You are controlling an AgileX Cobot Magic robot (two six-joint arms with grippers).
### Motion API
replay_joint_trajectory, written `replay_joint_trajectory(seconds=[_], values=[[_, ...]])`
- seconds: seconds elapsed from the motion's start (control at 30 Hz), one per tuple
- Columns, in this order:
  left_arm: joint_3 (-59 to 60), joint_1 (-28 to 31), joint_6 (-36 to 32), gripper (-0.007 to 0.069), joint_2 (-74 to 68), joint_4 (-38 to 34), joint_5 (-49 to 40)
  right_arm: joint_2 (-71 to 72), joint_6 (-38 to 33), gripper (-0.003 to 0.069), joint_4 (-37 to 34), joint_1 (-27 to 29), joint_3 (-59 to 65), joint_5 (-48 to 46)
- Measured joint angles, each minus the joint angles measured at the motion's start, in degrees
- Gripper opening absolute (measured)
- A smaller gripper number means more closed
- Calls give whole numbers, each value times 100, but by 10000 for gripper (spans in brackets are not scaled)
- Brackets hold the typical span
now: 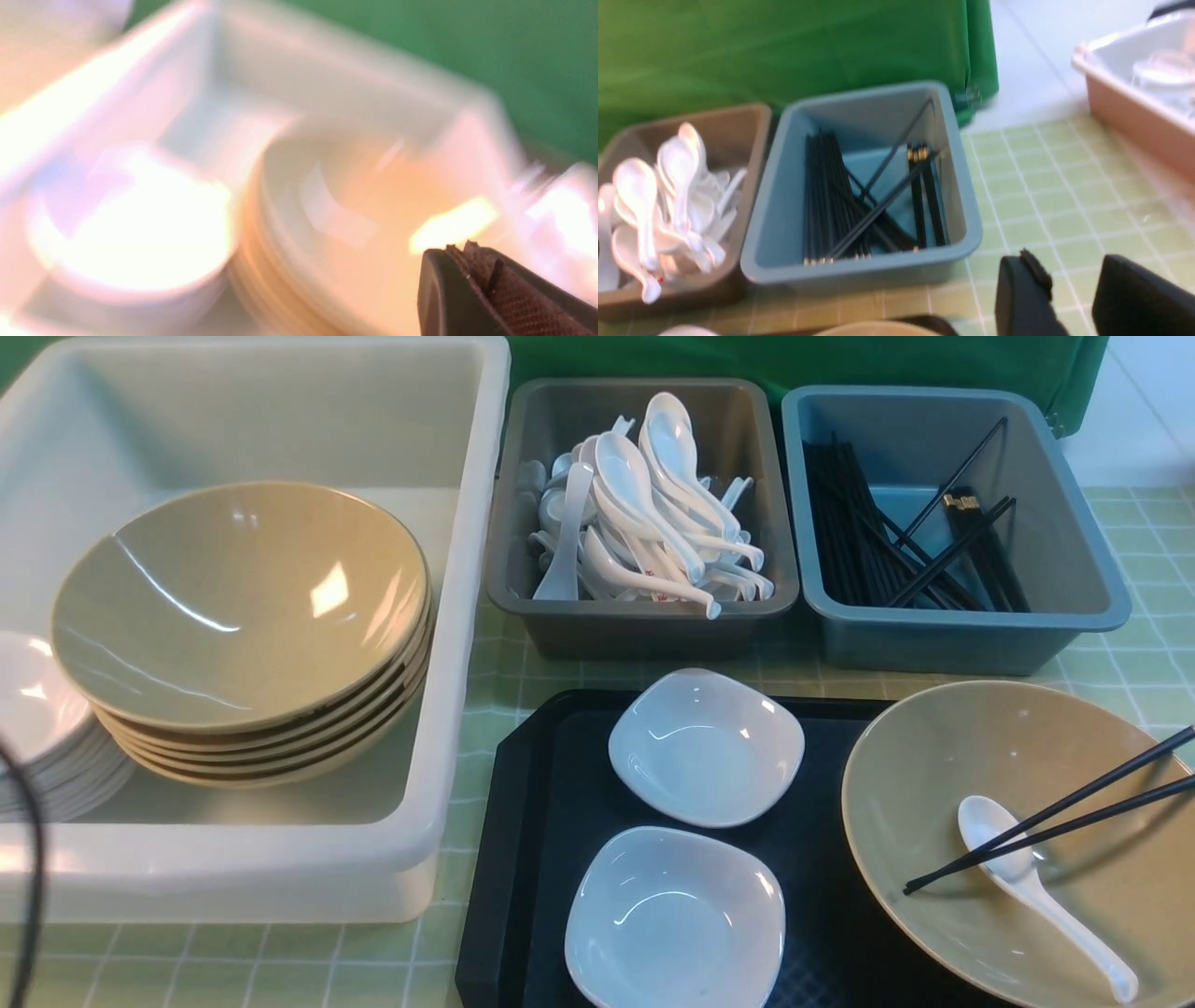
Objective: On green table put chopsticks spoon bowls plates into blue grey white boxes.
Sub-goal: 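Move the grippers toward the tableware on the black tray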
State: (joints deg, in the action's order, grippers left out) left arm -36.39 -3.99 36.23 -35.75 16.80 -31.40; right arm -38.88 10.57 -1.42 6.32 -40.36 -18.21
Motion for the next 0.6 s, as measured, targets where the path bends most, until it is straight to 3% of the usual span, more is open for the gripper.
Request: replay_joint_trajectory(seconds=[0.17,0.27,0.37,0.43,0.47,0.5,0.6], values=[[0,0,-230,-1,-384,-114,-1087,-193,-288,236,-67,-305,-13,-466],[0,-61,-468,-1,-449,-572,-1433,-694,-1519,236,-73,-700,-219,-1171],[0,-289,-1040,-1,-429,-1206,-1392,-1313,-2234,236,-88,-939,-899,-2211],[0,-607,-1764,-1,-429,-1991,-1322,-1938,-2887,236,-94,-1097,-1543,-3216],[0,-673,-1937,-1,-429,-2072,-1314,-1938,-2947,236,-94,-1108,-1607,-3216],[0,-940,-2817,-1,-429,-2846,-1292,-2396,-3379,236,-99,-1220,-2093,-3875],[0,-1313,-4077,-1,-429,-3710,-1284,-2994,-3996,237,-91,-1401,-2591,-4465]])
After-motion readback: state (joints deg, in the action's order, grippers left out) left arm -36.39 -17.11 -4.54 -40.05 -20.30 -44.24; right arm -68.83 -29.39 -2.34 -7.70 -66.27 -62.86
